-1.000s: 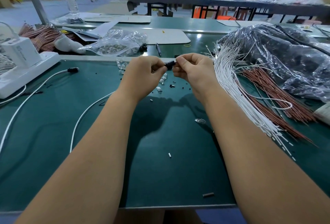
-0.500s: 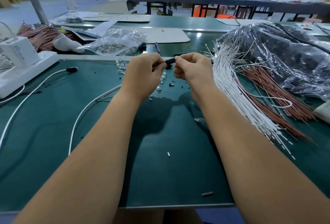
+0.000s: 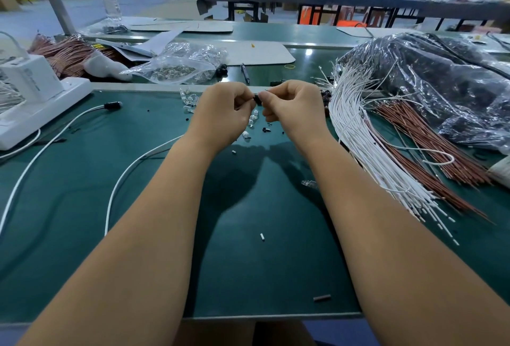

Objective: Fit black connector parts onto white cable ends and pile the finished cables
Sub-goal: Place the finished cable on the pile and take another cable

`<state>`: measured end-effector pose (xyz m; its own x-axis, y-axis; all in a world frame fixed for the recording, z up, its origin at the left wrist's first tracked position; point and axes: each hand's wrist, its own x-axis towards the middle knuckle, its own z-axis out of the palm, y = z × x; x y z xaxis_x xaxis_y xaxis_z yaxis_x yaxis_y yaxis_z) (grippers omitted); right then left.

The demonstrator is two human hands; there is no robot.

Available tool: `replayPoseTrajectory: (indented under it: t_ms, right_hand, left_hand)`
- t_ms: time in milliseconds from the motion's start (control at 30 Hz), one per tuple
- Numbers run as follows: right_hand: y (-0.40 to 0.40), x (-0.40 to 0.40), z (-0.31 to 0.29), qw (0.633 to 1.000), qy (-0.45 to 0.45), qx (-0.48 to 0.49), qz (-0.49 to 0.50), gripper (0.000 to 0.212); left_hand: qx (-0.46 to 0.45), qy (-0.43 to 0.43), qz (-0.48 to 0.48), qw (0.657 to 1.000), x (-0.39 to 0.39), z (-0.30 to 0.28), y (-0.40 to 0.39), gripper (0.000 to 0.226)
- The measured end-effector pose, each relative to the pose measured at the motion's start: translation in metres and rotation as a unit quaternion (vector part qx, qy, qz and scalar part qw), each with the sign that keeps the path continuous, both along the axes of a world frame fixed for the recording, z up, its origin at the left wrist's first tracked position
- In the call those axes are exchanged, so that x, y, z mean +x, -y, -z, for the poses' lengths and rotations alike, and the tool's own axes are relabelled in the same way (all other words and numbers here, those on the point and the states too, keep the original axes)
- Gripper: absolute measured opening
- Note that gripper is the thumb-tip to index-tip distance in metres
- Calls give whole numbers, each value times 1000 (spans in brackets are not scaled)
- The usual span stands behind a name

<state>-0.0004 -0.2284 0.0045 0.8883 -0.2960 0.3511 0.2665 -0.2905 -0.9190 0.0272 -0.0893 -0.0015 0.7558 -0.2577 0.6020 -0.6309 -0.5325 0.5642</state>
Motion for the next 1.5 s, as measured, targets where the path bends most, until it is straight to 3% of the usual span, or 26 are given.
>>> replayPoseTrajectory:
  t_ms: [233,333,433,533,667,767,833,900,1067,1500]
  right_hand:
    - [2,1,2,1000,-10,3,-19,12]
    - [0,3,6,986,-41,-159,-28,22]
    - [-4,3,9,926,-71,-365,-63,16]
    - [-7,4,11,900,-77,-420,-87,12]
    - [-2,6,11,940,-65,-331,-48,11]
    - [7,6,7,990,-89,-99,-40,17]
    - [11,5,4,992,-95,43,-64,17]
    - [13,4,3,987,-94,107,-74,16]
    - [13,2,2,982,-90,145,-85,17]
    - [13,3,4,988,-84,100,-80,14]
  left_hand:
    - [-23,-80,56,995,1,-2,-9,17]
    - [-25,-95,3,995,7,4,-10,15]
    - [-14,-114,-41,993,12,11,-13,16]
    - [-13,-122,-41,992,12,15,-13,13]
    - [-33,-136,-16,990,10,14,-13,16]
    - [-58,-160,17,985,7,12,-14,19]
    - [-61,-166,30,984,5,11,-13,19]
    - [-61,-165,40,983,4,11,-13,19]
    - [-55,-167,48,983,3,11,-13,16]
    - [-52,-179,54,981,0,8,-11,13]
